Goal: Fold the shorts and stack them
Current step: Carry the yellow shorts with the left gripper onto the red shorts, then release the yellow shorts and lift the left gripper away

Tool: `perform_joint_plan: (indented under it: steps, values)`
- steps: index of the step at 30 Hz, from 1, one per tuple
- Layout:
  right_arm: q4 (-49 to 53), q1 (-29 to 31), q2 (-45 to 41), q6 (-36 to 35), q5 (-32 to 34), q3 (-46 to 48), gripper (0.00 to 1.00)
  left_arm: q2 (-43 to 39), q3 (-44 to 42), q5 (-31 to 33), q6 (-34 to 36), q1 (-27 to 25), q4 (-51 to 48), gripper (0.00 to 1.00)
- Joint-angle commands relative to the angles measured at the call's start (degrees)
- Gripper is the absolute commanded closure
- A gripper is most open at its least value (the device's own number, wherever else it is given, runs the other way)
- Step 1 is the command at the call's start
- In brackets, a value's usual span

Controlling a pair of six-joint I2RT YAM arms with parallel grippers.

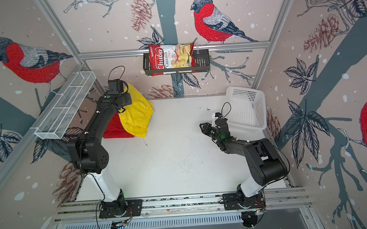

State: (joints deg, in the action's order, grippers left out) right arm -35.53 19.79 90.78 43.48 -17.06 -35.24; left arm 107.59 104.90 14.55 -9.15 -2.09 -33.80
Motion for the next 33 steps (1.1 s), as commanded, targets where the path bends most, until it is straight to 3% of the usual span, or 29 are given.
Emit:
perform_joint_plan:
  steps: [1, 4, 5, 7, 8, 9, 17, 20, 26, 29, 33]
  values:
    - [-2.08, -0.29, 0.27, 0.72, -1.51, -0.26, 0.68, 0.49, -0.25, 0.03, 0.51, 1.83, 1.18, 1.00]
    - [-2.30, -0.41, 0.58, 0.90, -1.66, -0.26, 0.68, 1.50, 0.05, 0.55, 0.80, 3.56, 1.28, 1.00]
    - [-2.42, -0.47, 0.77, 0.99, -1.83, -0.35, 0.68, 1.80, 0.04, 1.03, 0.79, 4.11, 1.36, 0.90]
    - [-2.56, -0.69, 1.23, 1.24, -2.18, -0.52, 0.69, 2.41, -0.09, 1.81, 0.47, 5.02, 1.20, 0.46]
    - [-2.65, -0.72, 1.52, 1.34, -2.42, -0.61, 0.69, 2.66, -0.22, 2.10, 0.25, 5.45, 1.20, 0.35]
    - [-2.70, -0.87, 1.74, 1.49, -2.70, -0.70, 0.69, 2.79, -0.38, 2.49, -0.19, 5.73, 1.15, 0.31]
    - [-3.40, -1.72, 3.05, 2.74, -4.38, -0.90, 0.70, 1.86, -0.67, 0.54, -2.67, 6.31, 1.28, 0.28]
    - [-3.50, -1.79, 3.02, 2.82, -4.47, -0.79, 0.70, 0.84, -2.44, -5.50, -3.42, 6.22, 0.84, 0.29]
    - [-3.88, -1.79, 3.03, 2.75, -5.05, -0.75, 0.70, -2.31, -16.48, -12.22, -7.79, 6.15, 8.31, 0.37]
    - [-5.56, -1.08, 1.37, 1.13, -5.38, 0.06, 0.70, -8.99, -25.99, -15.76, -9.53, 4.47, 16.31, 0.36]
    - [-0.42, 3.51, -4.64, -6.18, 2.02, -1.61, 0.66, -21.09, -35.54, -11.27, -8.42, -0.95, 23.70, 0.31]
